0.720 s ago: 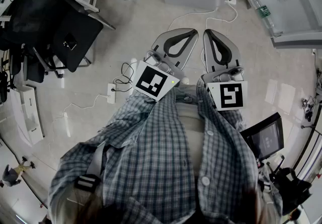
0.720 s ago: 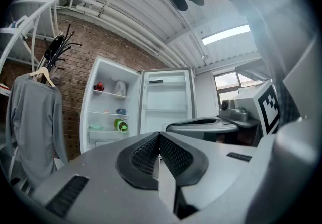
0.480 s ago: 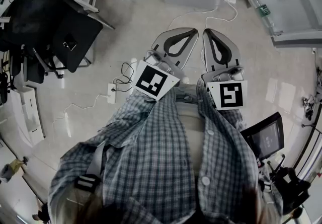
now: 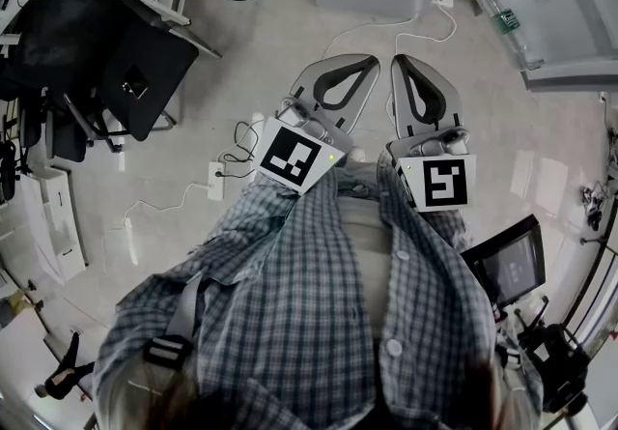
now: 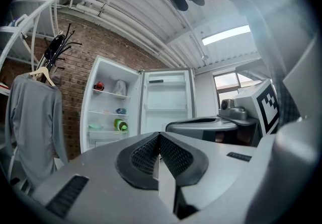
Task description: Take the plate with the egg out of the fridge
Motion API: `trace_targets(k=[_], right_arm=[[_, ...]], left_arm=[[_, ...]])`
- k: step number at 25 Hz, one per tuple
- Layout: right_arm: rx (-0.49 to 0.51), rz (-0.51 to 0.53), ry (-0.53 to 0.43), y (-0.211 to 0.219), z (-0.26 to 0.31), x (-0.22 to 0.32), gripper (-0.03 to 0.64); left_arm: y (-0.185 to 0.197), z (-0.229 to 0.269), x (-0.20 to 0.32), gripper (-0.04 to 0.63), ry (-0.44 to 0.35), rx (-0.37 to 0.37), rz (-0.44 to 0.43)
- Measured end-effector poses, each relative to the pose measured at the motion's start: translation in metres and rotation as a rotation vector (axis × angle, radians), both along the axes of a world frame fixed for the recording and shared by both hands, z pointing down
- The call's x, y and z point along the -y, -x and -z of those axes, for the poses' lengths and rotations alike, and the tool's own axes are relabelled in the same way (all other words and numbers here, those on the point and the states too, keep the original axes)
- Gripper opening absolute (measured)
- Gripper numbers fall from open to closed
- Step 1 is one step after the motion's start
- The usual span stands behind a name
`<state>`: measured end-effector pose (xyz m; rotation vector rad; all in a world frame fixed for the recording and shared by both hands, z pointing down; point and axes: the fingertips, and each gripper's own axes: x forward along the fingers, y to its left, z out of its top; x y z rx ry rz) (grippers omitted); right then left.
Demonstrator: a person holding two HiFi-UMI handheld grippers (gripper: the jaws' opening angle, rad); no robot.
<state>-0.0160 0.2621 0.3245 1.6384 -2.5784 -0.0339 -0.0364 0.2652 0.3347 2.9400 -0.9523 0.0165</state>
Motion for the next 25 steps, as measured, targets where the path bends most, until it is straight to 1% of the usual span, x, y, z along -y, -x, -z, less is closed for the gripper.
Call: trace_targets(k=[3, 12, 16, 18, 25], right_arm=[[0.001, -0.007, -0.005, 0.001, 0.001, 0.002, 0.005], [-0.016, -0.026, 0.001, 0.018, 0.003, 0.004, 0.005], [-0.026, -0.046, 0.000, 0.033, 0.001, -0.005, 0.006], [-0.028, -0.060, 0.003, 0.042, 0.001, -0.009, 0.006], [-0.031, -0.085, 0.002, 0.055, -0.001, -0.017, 0.005]], left_arm=[[0.002, 0.000, 0.001, 0.006, -0.006, 0.000, -0.007], [0.022, 0.002, 0.001, 0.006, -0.056, 0.038, -0.025], [0.041, 0.001, -0.008, 0.006, -0.067, 0.035, -0.037], [0.052, 0.001, -0.011, 0.006, -0.066, 0.029, -0.041], [0.072, -0.003, -0.013, 0.006, -0.034, 0.009, -0.040]])
